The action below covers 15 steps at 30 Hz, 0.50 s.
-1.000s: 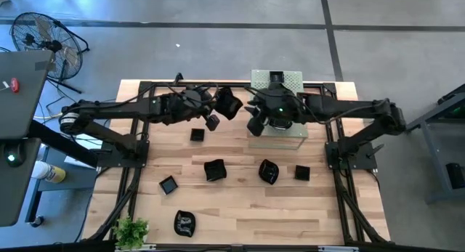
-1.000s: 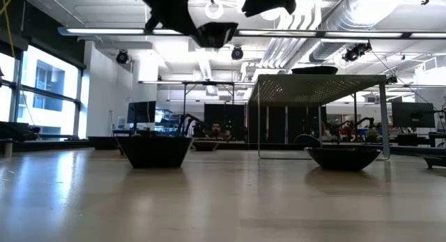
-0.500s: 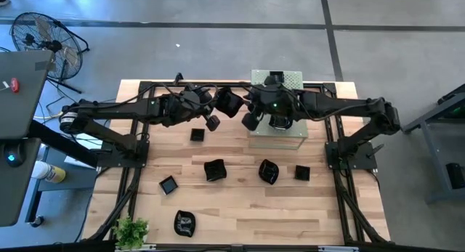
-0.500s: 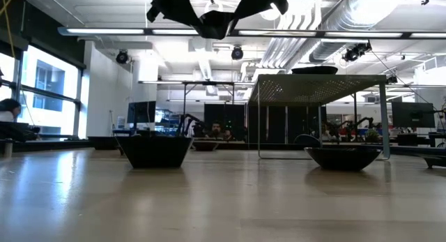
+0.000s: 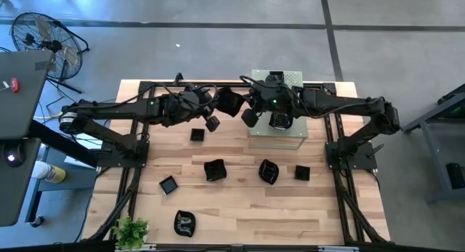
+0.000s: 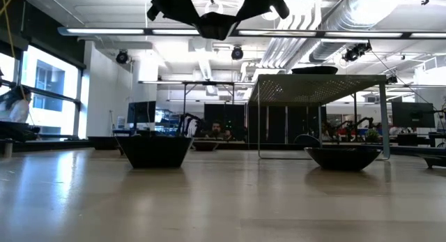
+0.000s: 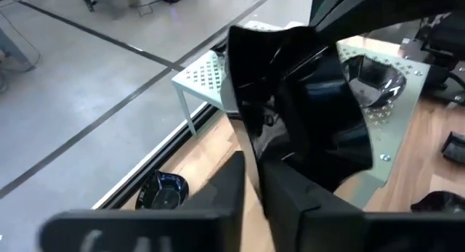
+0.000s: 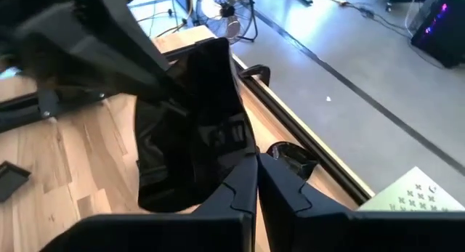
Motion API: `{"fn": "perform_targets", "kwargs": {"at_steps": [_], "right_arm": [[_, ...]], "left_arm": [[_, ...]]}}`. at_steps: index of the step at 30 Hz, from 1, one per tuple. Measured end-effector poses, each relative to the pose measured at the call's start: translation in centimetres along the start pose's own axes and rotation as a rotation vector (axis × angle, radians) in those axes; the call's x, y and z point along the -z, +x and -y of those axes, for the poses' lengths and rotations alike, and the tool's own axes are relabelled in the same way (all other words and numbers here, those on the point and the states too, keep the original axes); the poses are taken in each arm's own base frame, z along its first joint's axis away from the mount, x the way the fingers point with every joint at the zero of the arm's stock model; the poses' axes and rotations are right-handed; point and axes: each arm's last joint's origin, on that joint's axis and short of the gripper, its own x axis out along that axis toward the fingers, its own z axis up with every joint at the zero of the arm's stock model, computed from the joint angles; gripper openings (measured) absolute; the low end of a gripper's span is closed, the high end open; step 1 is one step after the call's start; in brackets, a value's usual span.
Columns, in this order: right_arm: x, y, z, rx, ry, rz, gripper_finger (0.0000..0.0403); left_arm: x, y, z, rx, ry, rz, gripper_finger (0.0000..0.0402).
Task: Pick & Place Mini shaped plates
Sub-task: Stack the black distorted square plate on the black distorted square plate on the shelf
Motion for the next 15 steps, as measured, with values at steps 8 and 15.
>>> {"fn": "perform_targets", "kwargs": {"at_steps": [8, 15], "right_arm": [[-0.4, -0.7, 1.7, 0.026, 0.125, -0.004, 0.0003], [-0.6, -4.7, 7.1, 0.082, 0.316, -0.087, 0.0003]], "left_arm": [[-1.0, -2.3, -1.2, 0.009, -0.072, 0.063, 0.0155], [-1.8, -5.3, -2.7, 0.050, -0.095, 0.125, 0.0152]]}}
